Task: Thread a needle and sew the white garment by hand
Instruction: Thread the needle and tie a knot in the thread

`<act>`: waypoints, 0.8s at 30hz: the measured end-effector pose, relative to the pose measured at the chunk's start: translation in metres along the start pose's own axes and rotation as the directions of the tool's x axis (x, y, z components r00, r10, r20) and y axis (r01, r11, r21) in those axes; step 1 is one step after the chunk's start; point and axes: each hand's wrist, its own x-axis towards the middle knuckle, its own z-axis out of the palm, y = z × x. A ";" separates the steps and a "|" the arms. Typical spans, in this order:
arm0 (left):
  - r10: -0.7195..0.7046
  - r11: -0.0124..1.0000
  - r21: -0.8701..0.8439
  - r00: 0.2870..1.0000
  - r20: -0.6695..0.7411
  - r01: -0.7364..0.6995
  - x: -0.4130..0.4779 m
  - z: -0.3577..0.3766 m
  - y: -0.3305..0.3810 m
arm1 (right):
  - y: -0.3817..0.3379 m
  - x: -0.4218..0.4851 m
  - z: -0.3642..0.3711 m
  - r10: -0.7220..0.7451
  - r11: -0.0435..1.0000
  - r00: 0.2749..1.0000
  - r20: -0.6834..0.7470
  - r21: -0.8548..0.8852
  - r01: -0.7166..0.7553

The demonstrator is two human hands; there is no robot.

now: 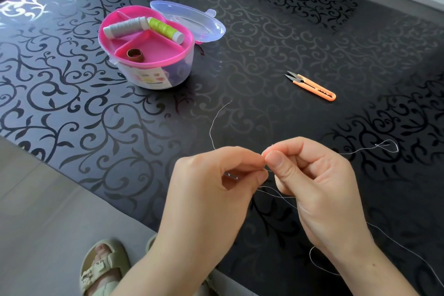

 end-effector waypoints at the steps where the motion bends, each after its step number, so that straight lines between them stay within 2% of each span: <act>1: 0.005 1.000 -0.002 1.000 -0.004 -0.005 0.000 0.000 0.000 | -0.001 0.000 0.000 0.002 1.000 1.000 0.002 0.000 -0.002; 4: -0.005 1.000 -0.020 1.000 0.027 0.006 -0.001 -0.001 0.001 | -0.003 0.001 0.000 0.017 1.000 1.000 0.018 0.024 -0.017; 7: -0.107 0.979 -0.163 0.989 0.102 0.123 0.002 -0.007 0.001 | -0.002 0.002 -0.001 0.095 0.991 0.994 0.050 0.089 -0.099; 9: -0.153 0.956 -0.232 0.979 0.134 0.181 0.006 -0.012 0.001 | -0.001 0.004 -0.003 0.170 0.970 0.977 0.130 0.153 -0.189; 12: -0.148 0.924 -0.322 0.970 0.194 0.206 0.012 -0.017 0.001 | 0.002 0.006 -0.006 0.242 0.911 0.928 0.282 0.263 -0.317; 17: -0.110 0.902 -0.362 0.936 0.335 0.236 0.014 -0.015 -0.007 | 0.003 0.008 -0.007 0.279 0.824 0.847 0.453 0.341 -0.453; 21: -0.111 0.899 -0.373 0.942 0.317 0.231 0.017 -0.015 -0.006 | 0.002 0.009 -0.005 0.232 0.809 0.829 0.509 0.372 -0.455; 24: -0.109 0.944 -0.272 0.954 0.279 0.187 0.017 -0.012 -0.007 | 0.003 0.009 -0.006 0.280 0.766 0.790 0.545 0.370 -0.526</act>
